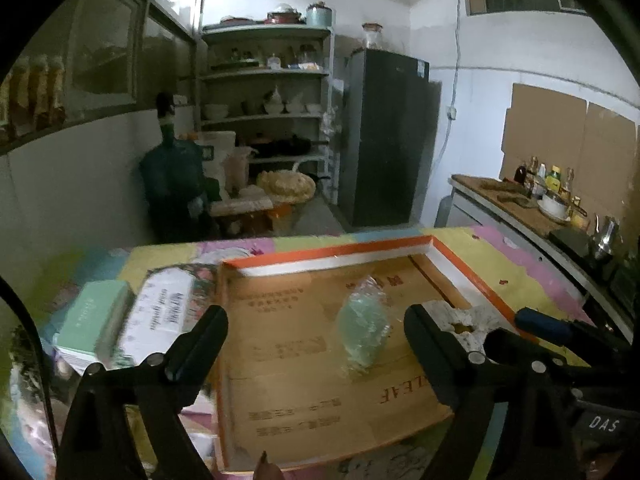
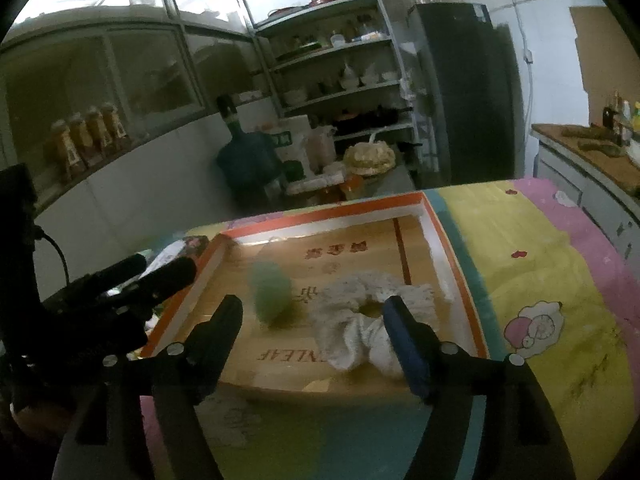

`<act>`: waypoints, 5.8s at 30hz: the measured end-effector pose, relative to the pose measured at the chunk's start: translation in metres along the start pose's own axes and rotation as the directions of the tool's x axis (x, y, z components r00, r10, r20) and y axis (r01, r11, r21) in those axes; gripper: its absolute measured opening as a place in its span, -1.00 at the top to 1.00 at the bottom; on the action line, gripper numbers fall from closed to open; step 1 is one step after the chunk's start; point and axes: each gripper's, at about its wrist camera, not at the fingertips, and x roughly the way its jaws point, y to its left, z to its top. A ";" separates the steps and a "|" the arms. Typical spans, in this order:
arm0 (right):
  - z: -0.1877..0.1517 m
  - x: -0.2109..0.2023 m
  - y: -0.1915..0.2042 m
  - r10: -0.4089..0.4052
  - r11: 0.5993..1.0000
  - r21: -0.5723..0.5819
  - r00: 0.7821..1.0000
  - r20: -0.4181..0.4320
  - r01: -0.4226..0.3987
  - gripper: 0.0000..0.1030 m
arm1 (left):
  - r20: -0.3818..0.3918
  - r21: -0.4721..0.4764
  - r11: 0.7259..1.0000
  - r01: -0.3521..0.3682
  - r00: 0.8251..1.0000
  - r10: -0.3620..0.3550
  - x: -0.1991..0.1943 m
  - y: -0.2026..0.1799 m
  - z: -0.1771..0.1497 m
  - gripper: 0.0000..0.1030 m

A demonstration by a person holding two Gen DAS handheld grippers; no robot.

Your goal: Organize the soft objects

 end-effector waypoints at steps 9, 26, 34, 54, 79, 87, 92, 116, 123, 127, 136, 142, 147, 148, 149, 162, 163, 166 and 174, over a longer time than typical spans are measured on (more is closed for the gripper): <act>-0.005 -0.024 0.039 -0.052 0.998 -0.038 0.997 0.061 0.055 -0.50 | 0.048 0.020 0.999 -0.048 0.998 0.047 -0.035 0.019 -0.001 -0.75; -0.022 -0.042 0.111 -0.113 0.992 -0.047 0.985 0.129 0.120 -0.51 | 0.068 -0.034 0.994 -0.107 0.992 0.109 -0.087 0.065 -0.024 -0.75; -0.028 -0.039 0.149 -0.089 0.992 -0.074 0.987 0.132 0.100 -0.51 | 0.070 -0.027 0.993 -0.116 0.991 0.118 -0.103 0.090 -0.034 -0.63; -0.042 -0.019 0.242 -0.050 0.987 -0.143 0.990 0.129 0.068 -0.51 | 0.076 -0.131 0.979 -0.157 0.983 0.167 -0.139 0.195 -0.058 -0.56; -0.050 0.015 0.299 -0.003 0.976 -0.217 0.997 0.073 0.019 -0.51 | 0.028 -0.202 0.958 -0.202 0.977 0.212 -0.150 0.280 -0.088 -0.56; -0.051 0.026 0.305 0.000 0.973 -0.230 0.999 0.053 0.012 -0.51 | -0.045 -0.254 0.951 -0.175 0.984 0.170 -0.130 0.303 -0.105 -0.56; -0.050 0.032 0.305 -0.002 0.974 -0.226 0.999 0.045 0.013 -0.51 | -0.083 -0.274 0.948 -0.163 0.986 0.146 -0.113 0.308 -0.111 -0.56; -0.056 0.052 0.293 0.049 0.974 -0.221 0.999 -0.005 -0.049 -0.51 | -0.206 -0.363 0.917 -0.167 0.974 0.096 -0.055 0.320 -0.129 -0.21; -0.060 0.054 0.295 0.053 0.977 -0.206 0.998 -0.020 -0.056 -0.51 | -0.166 -0.365 0.920 -0.141 0.982 0.085 -0.060 0.323 -0.131 0.21; -0.062 0.052 0.300 0.040 0.981 -0.190 0.999 -0.001 -0.039 -0.51 | -0.147 -0.333 0.933 -0.137 0.985 0.093 -0.065 0.319 -0.129 0.30; -0.057 0.049 0.297 0.019 0.991 -0.133 1.000 0.022 -0.016 -0.51 | -0.098 -0.277 0.952 -0.129 0.990 0.106 -0.076 0.308 -0.116 0.32; -0.058 0.050 0.303 0.039 0.986 -0.160 0.999 0.004 -0.038 -0.51 | -0.079 -0.279 0.950 -0.138 0.990 0.120 -0.085 0.305 -0.111 0.34; -0.063 0.057 0.307 0.047 0.980 -0.192 0.998 -0.036 -0.053 -0.51 | -0.059 -0.275 0.950 -0.146 0.989 0.135 -0.092 0.305 -0.106 0.34; -0.064 0.059 0.306 0.046 0.980 -0.193 0.998 -0.045 -0.054 -0.51 | -0.052 -0.271 0.951 -0.151 0.989 0.142 -0.093 0.305 -0.104 0.34; -0.064 0.060 0.306 0.046 0.980 -0.193 0.998 -0.049 -0.055 -0.51 | -0.048 -0.269 0.951 -0.152 0.988 0.144 -0.093 0.305 -0.103 0.35; -0.063 0.085 0.307 0.065 0.977 -0.192 0.990 -0.126 -0.088 -0.51 | -0.028 -0.265 0.956 -0.127 0.992 0.124 -0.093 0.310 -0.098 0.35; -0.063 0.089 0.308 0.074 0.976 -0.195 0.987 -0.139 -0.100 -0.51 | -0.028 -0.264 0.956 -0.128 0.992 0.125 -0.093 0.310 -0.098 0.35; -0.062 0.097 0.309 0.094 0.974 -0.190 0.982 -0.162 -0.124 -0.01 | -0.031 -0.260 0.956 -0.138 0.990 0.134 -0.092 0.311 -0.097 0.35; -0.056 0.097 0.308 0.119 0.971 -0.186 0.979 -0.164 -0.149 0.50 | -0.029 -0.258 0.956 -0.142 0.990 0.139 -0.090 0.311 -0.095 0.35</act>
